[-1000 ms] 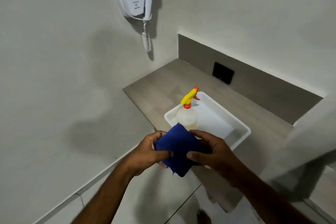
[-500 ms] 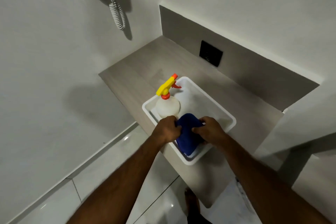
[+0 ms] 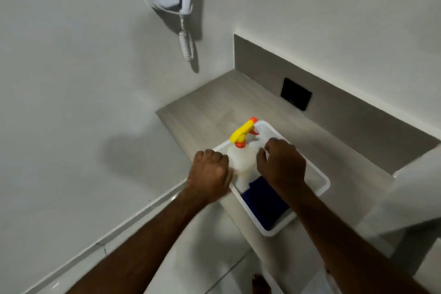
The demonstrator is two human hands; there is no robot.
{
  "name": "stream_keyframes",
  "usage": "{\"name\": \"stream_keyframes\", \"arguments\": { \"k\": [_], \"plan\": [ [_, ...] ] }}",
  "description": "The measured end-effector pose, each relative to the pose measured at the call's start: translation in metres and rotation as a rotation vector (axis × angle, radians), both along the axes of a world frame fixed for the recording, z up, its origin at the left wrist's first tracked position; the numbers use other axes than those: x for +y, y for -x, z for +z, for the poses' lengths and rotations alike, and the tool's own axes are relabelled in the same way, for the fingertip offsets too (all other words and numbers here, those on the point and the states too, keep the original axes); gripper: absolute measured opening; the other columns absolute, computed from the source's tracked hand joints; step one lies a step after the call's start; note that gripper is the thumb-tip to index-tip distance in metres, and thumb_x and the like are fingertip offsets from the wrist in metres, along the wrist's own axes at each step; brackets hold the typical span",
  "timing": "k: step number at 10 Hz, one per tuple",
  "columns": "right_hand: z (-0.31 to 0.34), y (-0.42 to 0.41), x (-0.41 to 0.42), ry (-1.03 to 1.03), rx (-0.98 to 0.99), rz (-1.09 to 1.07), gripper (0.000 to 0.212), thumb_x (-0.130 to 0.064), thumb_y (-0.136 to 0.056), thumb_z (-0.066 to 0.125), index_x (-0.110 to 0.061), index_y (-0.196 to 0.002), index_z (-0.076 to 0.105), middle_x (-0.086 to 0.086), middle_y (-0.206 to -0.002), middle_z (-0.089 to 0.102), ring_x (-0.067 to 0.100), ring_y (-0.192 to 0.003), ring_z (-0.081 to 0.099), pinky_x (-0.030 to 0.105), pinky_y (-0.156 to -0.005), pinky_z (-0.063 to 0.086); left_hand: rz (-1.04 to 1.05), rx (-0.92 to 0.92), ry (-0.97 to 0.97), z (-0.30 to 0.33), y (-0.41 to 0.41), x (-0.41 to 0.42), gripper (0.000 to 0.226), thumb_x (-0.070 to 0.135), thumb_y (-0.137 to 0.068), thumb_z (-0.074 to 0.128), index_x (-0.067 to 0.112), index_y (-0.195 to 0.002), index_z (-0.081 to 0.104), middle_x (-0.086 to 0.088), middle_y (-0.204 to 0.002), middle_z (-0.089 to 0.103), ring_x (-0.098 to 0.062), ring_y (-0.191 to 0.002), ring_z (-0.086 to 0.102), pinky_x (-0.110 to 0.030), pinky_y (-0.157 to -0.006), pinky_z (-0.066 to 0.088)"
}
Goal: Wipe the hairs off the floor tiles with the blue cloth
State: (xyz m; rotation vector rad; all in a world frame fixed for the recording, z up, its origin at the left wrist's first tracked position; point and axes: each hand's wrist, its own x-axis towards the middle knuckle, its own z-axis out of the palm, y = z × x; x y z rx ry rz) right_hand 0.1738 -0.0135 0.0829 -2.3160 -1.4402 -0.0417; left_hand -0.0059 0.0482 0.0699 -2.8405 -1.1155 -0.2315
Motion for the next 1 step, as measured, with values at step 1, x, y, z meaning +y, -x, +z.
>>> {"name": "stream_keyframes", "arguments": {
  "k": [1],
  "plan": [
    [0.0765, 0.0331, 0.0329, -0.297, -0.037, 0.146, 0.022, -0.032, -0.085, 0.063, -0.011, -0.083, 0.067, 0.012, -0.080, 0.069, 0.035, -0.073, 0.065, 0.036, -0.063, 0.052, 0.049, -0.149, -0.297, 0.0731, 0.0391, 0.0382, 0.042, 0.030, -0.090, 0.054, -0.005, -0.109, 0.066, -0.025, -0.100, 0.070, -0.042, -0.090, 0.065, -0.046, -0.081, 0.053]
  ]
}}
